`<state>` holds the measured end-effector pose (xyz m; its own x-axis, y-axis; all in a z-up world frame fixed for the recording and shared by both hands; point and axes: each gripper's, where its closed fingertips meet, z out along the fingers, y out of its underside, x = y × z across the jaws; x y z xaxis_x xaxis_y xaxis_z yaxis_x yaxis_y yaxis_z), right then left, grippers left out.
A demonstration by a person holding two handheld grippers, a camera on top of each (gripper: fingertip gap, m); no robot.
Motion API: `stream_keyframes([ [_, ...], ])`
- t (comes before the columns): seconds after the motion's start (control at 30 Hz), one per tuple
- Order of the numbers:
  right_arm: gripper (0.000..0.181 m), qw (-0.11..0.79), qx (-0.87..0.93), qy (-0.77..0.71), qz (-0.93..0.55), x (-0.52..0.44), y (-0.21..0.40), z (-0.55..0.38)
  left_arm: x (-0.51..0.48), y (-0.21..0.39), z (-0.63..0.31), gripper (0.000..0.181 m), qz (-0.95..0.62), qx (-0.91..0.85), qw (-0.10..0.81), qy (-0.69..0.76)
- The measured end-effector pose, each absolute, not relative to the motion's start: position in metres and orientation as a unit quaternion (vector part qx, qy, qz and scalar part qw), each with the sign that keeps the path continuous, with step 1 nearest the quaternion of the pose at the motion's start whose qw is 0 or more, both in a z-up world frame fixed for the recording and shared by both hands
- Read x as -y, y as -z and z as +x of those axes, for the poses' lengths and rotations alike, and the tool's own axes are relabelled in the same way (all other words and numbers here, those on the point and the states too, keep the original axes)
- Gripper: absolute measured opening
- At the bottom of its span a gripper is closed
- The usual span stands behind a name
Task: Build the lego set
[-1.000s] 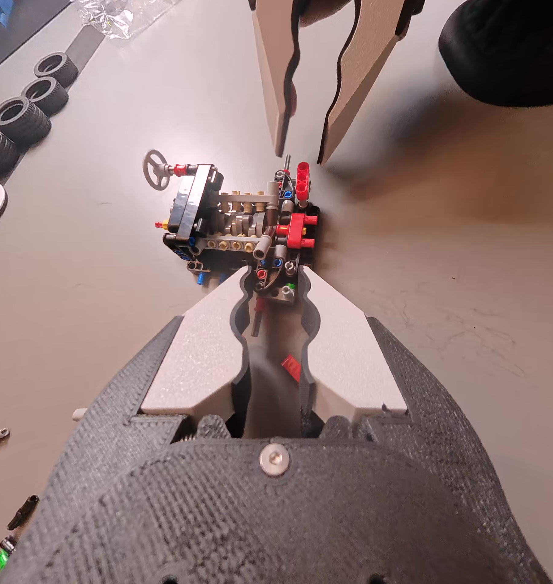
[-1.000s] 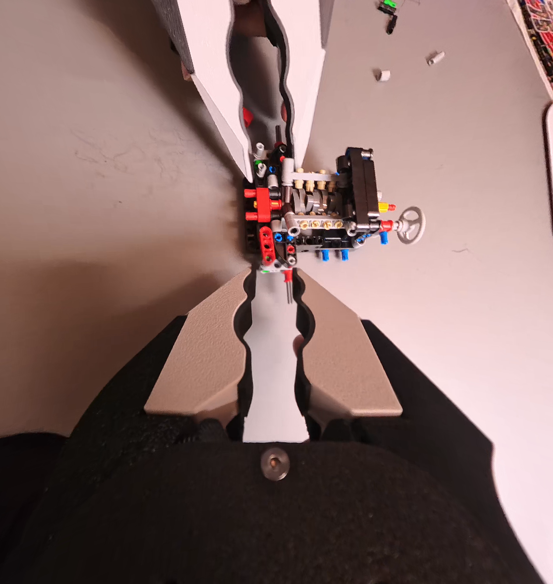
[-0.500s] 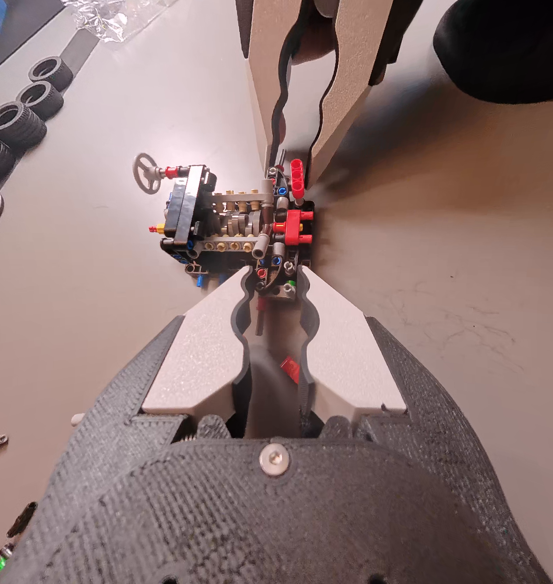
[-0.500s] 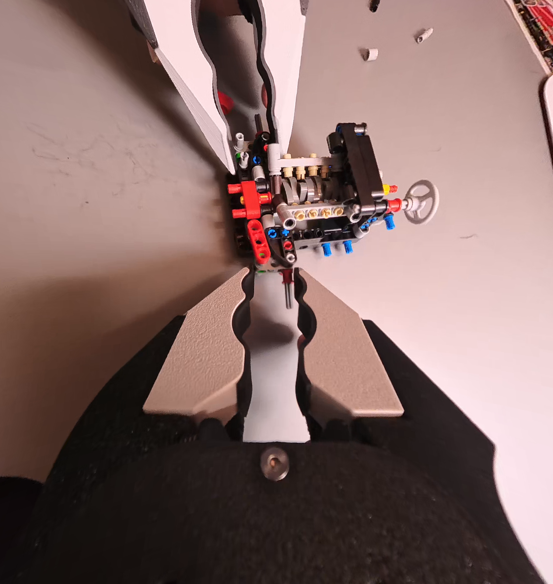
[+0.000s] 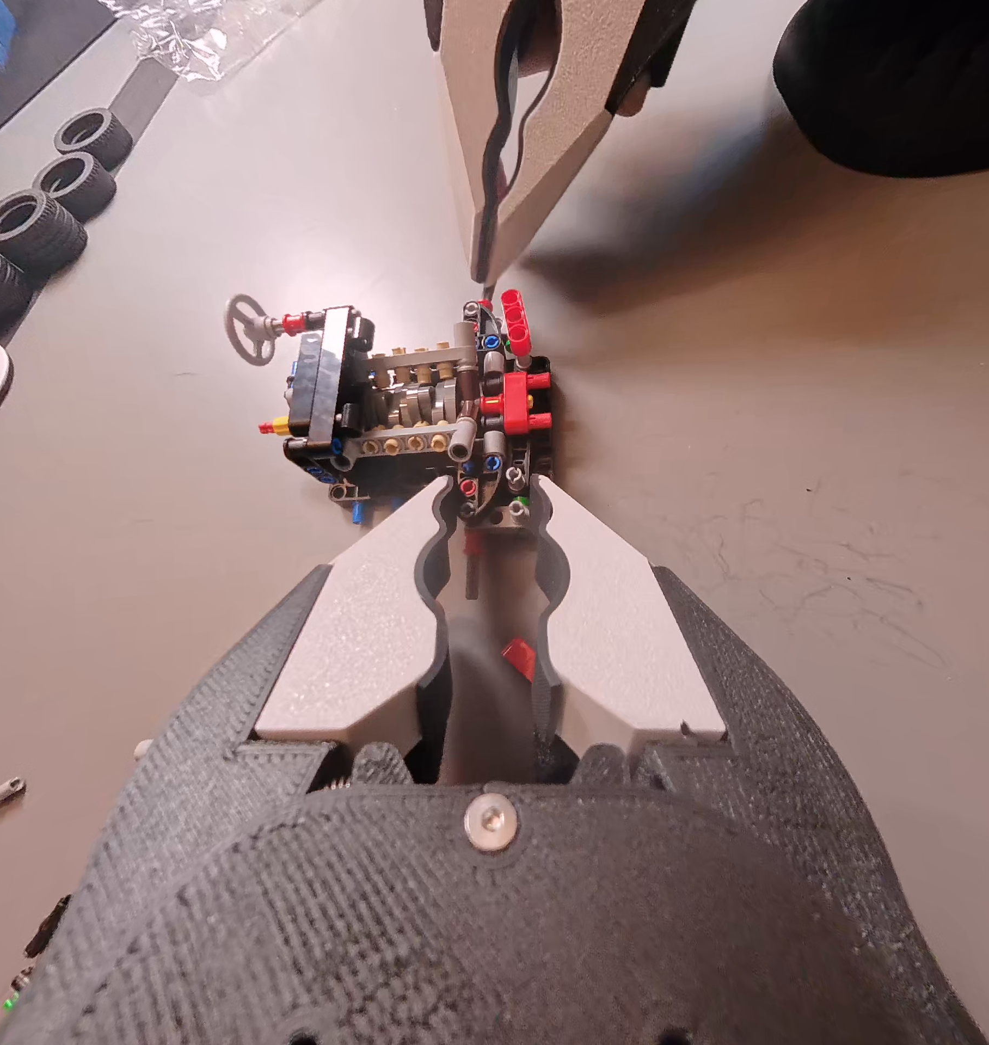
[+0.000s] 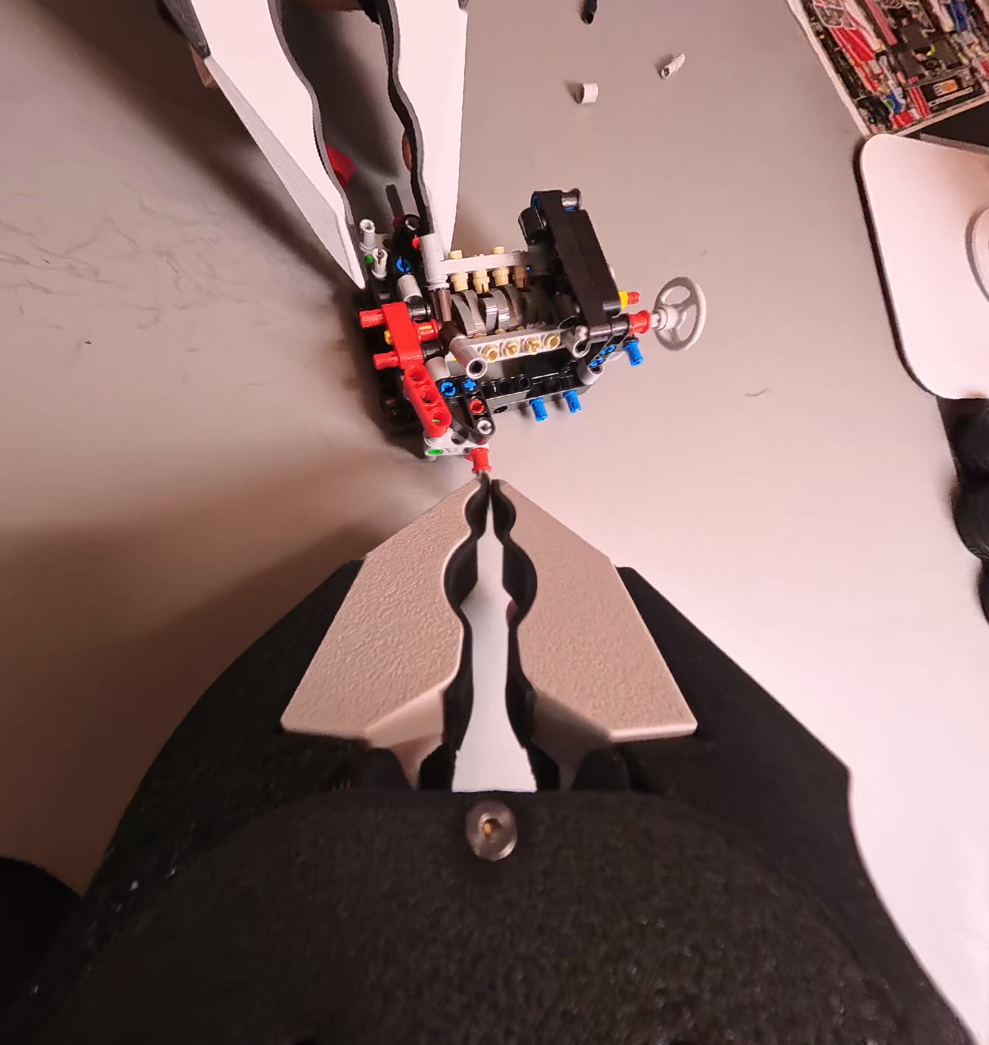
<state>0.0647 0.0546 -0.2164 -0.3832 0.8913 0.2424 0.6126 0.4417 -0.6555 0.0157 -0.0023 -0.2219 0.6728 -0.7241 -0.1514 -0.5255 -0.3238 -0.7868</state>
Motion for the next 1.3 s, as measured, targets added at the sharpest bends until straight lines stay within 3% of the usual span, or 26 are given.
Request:
stream_keyframes([
  [0.23,0.000,0.296,0.792,-0.241,-0.477,-0.063,0.218,0.068,0.003,0.222,0.015,0.023,-0.805,-0.390,0.432,0.116],
  [0.47,0.015,0.269,0.795,-0.266,-0.475,-0.050,0.218,0.073,0.004,0.222,0.015,0.023,-0.804,-0.392,0.432,0.115],
  [0.57,0.004,0.279,0.798,-0.247,-0.473,-0.053,0.224,0.067,0.004,0.222,0.015,0.023,-0.804,-0.392,0.433,0.113],
  [1.0,0.004,0.265,0.800,-0.267,-0.468,-0.044,0.223,0.069,0.007,0.222,0.013,0.025,-0.804,-0.392,0.433,0.110],
  [1.3,0.018,0.305,0.805,-0.286,-0.421,-0.022,0.197,0.059,0.007,0.220,0.012,0.025,-0.799,-0.400,0.438,0.101],
])
